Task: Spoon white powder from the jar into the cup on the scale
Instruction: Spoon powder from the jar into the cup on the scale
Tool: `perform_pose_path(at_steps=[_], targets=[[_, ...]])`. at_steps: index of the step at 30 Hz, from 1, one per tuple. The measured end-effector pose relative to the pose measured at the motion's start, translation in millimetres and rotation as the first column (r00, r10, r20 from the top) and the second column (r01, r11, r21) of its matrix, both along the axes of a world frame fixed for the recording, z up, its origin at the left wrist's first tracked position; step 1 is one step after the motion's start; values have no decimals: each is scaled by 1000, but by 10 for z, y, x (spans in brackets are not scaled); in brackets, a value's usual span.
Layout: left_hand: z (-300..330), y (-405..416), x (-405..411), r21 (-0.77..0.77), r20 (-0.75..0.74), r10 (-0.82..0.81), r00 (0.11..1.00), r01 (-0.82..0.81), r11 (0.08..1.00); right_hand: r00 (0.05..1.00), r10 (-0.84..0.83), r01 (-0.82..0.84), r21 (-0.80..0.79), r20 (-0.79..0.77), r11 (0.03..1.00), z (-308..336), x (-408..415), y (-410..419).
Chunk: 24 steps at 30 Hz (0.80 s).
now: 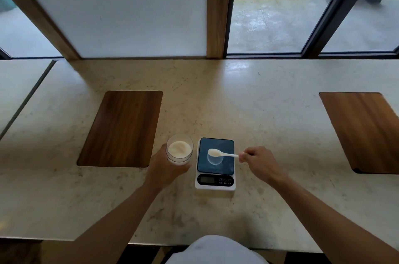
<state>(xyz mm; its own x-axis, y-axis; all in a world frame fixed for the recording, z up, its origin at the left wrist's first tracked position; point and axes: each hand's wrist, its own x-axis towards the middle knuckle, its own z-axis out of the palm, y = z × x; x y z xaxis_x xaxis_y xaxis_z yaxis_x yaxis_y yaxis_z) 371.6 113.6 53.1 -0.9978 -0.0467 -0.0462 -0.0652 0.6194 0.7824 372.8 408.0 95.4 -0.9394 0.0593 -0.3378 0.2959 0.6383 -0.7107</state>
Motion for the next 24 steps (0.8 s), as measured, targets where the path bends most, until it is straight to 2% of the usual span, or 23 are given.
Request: perform_pose_path(at_steps=[19, 24], targets=[[-35, -107, 32, -24, 22, 22, 1000, -22, 999, 1000, -19, 17, 143, 7, 989, -260, -21, -66], [-16, -107, 21, -13, 42, 45, 998, -44, 999, 999, 21, -16, 189, -27, 982, -286, -56, -95]])
